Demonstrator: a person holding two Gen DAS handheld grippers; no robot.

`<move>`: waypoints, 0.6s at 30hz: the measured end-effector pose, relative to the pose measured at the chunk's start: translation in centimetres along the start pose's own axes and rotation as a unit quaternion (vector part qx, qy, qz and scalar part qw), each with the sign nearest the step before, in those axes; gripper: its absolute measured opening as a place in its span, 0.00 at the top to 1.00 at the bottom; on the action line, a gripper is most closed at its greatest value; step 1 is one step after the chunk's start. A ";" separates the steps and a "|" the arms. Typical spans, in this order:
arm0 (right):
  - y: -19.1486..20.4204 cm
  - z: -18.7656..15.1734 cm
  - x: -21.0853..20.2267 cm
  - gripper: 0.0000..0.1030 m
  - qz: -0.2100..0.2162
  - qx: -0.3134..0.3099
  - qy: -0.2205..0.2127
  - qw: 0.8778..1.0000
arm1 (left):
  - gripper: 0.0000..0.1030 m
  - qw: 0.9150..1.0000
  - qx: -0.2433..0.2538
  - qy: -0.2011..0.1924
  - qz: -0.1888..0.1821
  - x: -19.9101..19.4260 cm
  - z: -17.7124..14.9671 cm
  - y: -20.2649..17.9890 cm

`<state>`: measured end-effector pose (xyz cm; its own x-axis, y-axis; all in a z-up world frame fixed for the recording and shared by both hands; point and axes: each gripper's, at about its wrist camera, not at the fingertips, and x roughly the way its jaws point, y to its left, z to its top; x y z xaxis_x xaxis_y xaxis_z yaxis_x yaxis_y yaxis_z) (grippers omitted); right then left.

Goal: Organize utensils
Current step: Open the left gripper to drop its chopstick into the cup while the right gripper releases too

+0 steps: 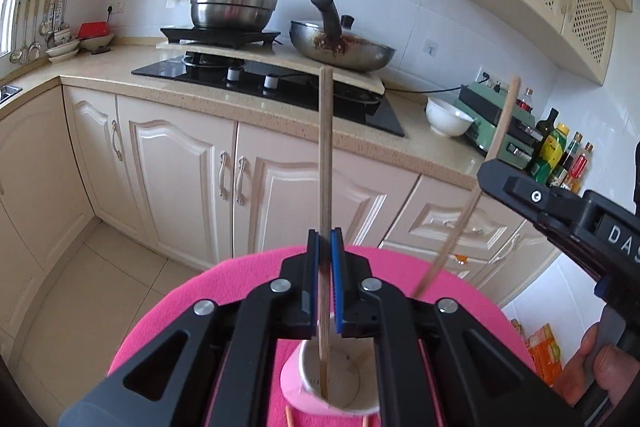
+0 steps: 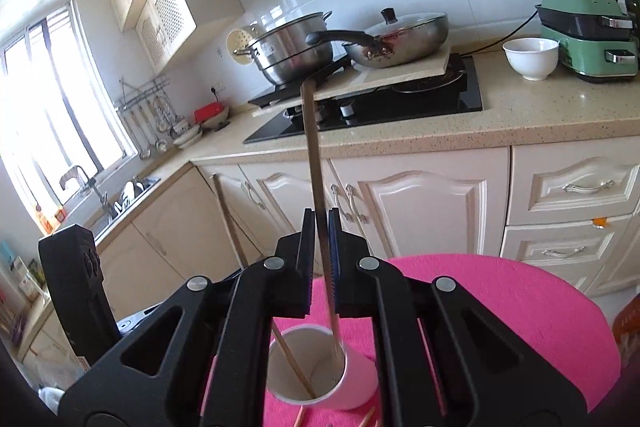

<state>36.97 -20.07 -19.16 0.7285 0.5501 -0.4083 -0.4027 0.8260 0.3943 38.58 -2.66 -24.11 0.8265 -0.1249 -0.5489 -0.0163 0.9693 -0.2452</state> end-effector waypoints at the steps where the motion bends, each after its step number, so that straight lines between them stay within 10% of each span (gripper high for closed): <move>1: 0.1 -0.4 -0.2 0.93 -0.002 -0.004 0.004 1.000 | 0.94 1.000 0.000 0.006 -0.002 -0.3 -0.4 0.1; 13: 0.9 -2.6 -1.9 0.93 -0.019 -0.005 0.024 1.000 | 0.92 1.000 0.009 0.022 0.007 -2.6 -2.1 0.7; 18: 0.7 -3.2 -2.7 0.93 -0.033 0.004 0.032 0.999 | 0.72 0.999 0.011 0.033 0.015 -3.5 -2.2 1.0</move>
<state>32.98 -20.56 -20.45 0.7161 0.5009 -0.4861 -0.3501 0.8603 0.3706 34.45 -1.75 -24.24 0.7872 -0.1089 -0.6070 -0.0268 0.9773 -0.2101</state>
